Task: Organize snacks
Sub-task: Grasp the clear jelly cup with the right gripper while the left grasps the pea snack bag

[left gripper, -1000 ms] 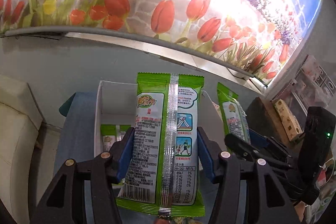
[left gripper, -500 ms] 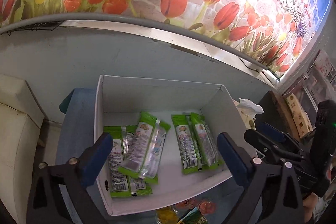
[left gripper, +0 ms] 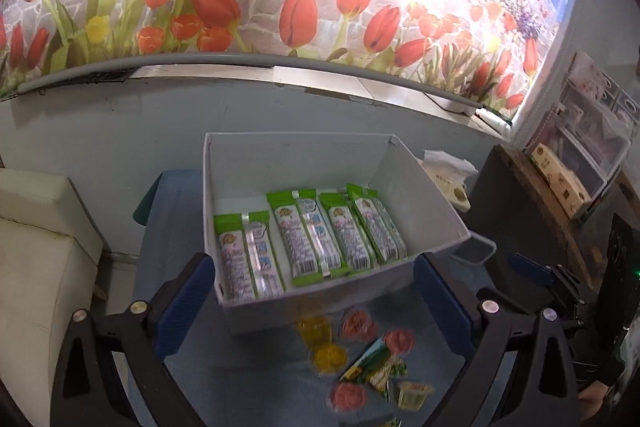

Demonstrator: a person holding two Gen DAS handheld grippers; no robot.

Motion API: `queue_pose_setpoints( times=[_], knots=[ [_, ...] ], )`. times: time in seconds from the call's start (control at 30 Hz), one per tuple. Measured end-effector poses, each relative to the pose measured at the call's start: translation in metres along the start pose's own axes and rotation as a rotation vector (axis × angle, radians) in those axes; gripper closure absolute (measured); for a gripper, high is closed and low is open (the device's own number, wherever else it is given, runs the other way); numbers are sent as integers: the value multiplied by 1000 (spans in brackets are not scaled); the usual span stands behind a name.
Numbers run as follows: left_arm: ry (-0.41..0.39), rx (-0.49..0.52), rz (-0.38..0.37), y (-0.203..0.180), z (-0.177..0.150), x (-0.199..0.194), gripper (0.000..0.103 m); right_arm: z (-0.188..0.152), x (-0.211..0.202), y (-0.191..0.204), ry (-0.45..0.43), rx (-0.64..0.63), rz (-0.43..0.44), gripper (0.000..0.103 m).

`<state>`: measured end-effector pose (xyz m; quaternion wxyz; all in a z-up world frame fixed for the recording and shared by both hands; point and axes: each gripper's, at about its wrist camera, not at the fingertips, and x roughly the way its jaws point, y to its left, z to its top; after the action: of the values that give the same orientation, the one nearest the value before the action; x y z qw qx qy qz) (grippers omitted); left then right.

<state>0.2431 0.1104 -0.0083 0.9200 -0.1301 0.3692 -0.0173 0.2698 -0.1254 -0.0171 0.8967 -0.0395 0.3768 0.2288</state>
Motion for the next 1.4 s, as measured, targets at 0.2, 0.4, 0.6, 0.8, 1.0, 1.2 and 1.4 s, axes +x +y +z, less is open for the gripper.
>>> queue_pose_setpoints(
  times=[0.2, 0.4, 0.6, 0.8, 1.0, 1.2, 1.4],
  knots=[
    [-14, 38, 14, -7, -56, -34, 1, -57, -17, 9, 37, -20, 5, 12],
    [-9, -14, 4, -6, -118, -60, 1, -104, -3, 9, 121, 29, 22, 12],
    [61, -56, -23, -5, -181, -73, 1, -132, 32, 11, 206, 55, 18, 29],
    [93, -37, -17, -10, -213, -80, 1, -141, 54, 18, 213, 59, 7, 31],
    [113, -45, -11, -11, -221, -75, 1, -142, 58, 26, 188, 35, 0, 53],
    [128, -1, -12, -23, -219, -59, 1, -141, 44, 20, 158, 64, 39, 53],
    [149, 82, -4, -47, -215, -33, 1, -147, 0, 11, 105, 66, 51, 53]
  ],
)
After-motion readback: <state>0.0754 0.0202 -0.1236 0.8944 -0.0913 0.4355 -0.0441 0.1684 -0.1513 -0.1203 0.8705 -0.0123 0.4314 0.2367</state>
